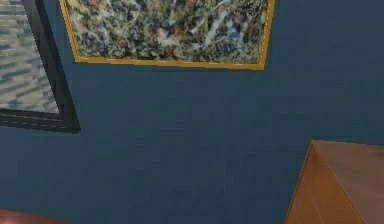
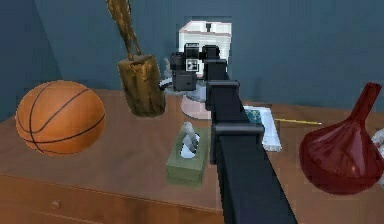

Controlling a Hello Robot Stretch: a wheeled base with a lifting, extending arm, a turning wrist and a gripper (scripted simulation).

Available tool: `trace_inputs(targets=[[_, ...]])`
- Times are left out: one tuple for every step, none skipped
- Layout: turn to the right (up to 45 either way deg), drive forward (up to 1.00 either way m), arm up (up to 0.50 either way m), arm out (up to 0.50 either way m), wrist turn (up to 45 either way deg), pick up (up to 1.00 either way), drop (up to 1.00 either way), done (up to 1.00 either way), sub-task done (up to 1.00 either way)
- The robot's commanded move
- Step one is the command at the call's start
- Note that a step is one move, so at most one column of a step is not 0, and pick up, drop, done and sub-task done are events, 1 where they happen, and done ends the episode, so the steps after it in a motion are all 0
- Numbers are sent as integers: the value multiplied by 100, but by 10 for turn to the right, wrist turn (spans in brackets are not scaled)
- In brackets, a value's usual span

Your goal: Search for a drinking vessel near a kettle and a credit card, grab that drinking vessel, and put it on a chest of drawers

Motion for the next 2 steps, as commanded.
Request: trace_inputs(targets=[[0,0,0,0,0,100,0,0,0],[0,0,0,0,-450,0,0,0,0]])
